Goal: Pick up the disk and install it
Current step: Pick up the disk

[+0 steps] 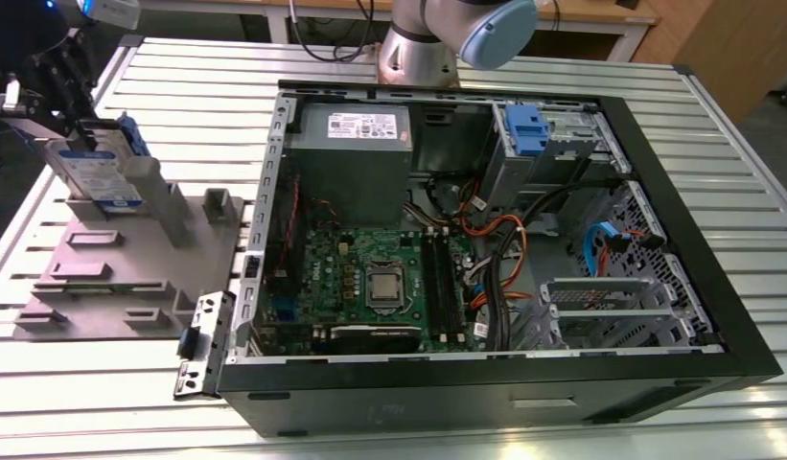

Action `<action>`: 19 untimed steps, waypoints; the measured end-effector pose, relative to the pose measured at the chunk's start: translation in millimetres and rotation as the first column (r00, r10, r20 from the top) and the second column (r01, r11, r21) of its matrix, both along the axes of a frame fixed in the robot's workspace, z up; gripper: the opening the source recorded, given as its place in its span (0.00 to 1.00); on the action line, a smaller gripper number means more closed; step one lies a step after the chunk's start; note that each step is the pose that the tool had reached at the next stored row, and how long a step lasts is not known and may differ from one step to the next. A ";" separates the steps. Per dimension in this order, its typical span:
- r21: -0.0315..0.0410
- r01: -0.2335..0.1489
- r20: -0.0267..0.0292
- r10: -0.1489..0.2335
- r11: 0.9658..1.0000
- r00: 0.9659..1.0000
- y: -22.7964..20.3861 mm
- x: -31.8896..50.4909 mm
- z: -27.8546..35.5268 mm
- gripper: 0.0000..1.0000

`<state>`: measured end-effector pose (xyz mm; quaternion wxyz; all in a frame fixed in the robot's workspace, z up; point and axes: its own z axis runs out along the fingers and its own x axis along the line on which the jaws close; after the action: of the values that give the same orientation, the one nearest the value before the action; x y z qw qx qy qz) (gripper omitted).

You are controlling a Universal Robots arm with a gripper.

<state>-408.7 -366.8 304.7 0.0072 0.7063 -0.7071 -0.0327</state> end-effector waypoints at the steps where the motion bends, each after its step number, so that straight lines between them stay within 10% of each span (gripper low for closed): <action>1: 0.000 -0.002 0.000 0.002 1.000 1.000 0.0 0.0 0.0 0.35; 19: 0.000 -0.002 0.000 0.002 1.000 1.000 0.0 0.0 7.2 0.35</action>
<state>-408.6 -366.8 311.9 0.0072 0.7070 -0.7064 -0.0327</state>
